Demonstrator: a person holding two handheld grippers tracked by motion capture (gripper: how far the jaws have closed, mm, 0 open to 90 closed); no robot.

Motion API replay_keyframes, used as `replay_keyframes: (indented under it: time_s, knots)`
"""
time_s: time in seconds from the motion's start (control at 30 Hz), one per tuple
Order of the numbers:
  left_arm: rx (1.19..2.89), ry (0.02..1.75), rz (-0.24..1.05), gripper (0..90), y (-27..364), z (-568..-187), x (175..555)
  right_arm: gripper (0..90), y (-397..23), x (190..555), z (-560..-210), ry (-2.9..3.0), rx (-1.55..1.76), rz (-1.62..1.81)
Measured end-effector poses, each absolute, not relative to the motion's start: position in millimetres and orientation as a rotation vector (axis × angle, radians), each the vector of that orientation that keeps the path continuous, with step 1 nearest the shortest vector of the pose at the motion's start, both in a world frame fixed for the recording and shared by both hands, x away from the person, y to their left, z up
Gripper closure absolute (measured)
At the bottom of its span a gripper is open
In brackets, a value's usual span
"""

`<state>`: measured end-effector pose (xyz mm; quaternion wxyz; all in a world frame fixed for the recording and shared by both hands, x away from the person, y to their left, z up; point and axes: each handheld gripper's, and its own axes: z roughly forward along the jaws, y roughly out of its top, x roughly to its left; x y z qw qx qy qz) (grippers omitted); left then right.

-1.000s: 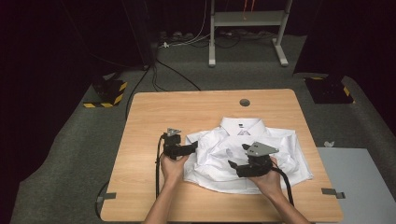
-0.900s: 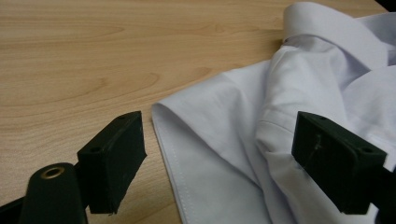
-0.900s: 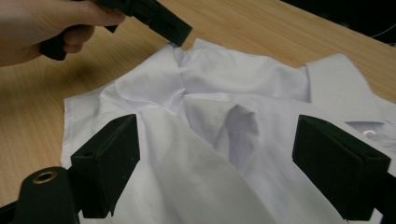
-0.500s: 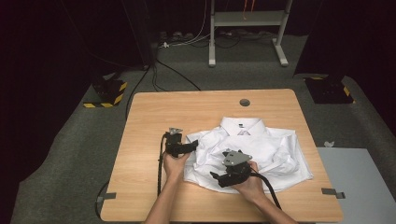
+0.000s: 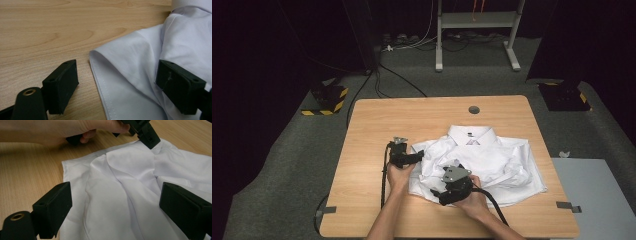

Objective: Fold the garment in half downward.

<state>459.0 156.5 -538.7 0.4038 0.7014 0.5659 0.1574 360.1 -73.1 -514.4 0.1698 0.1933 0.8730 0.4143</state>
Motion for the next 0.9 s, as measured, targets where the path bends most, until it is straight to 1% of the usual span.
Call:
replay_keyframes:
  time_s: [0.13, 0.17, 0.2, 0.23, 0.37, 0.5, 0.63, 0.9]
  knots:
    - [1.781, 1.428, 0.405, 18.1, 156.5, -539.6, 459.6, 10.9, -70.4, 359.1, -516.2, 2.488, 0.540, 1.167]
    - [1.809, 1.424, 0.387, 18.3, 155.8, -538.1, 461.1, 10.9, -69.8, 358.8, -516.5, 2.490, 0.540, 1.165]
    - [1.809, 1.424, 0.387, 17.1, 155.8, -538.1, 461.1, 10.9, -69.8, 358.8, -516.5, 2.490, 0.540, 1.165]
    - [1.844, 1.408, 0.395, 16.9, 152.8, -532.9, 464.3, 10.9, -68.7, 358.4, -517.1, 2.492, 0.536, 1.164]
    - [1.853, 1.386, 0.398, 16.4, 147.3, -524.9, 470.6, 10.7, -66.6, 357.8, -518.5, 2.497, 0.534, 1.158]
    - [1.872, 1.395, 0.402, 16.1, 145.0, -528.4, 474.6, 10.5, -64.3, 357.5, -520.2, 2.499, 0.527, 1.140]
    - [1.853, 1.419, 0.397, 16.2, 145.0, -533.9, 480.1, 10.2, -60.7, 357.9, -523.1, 2.506, 0.518, 1.113]
    - [1.881, 1.403, 0.403, 16.4, 135.5, -536.0, 486.0, 9.9, -52.4, 361.4, -532.4, 2.516, 0.518, 1.051]
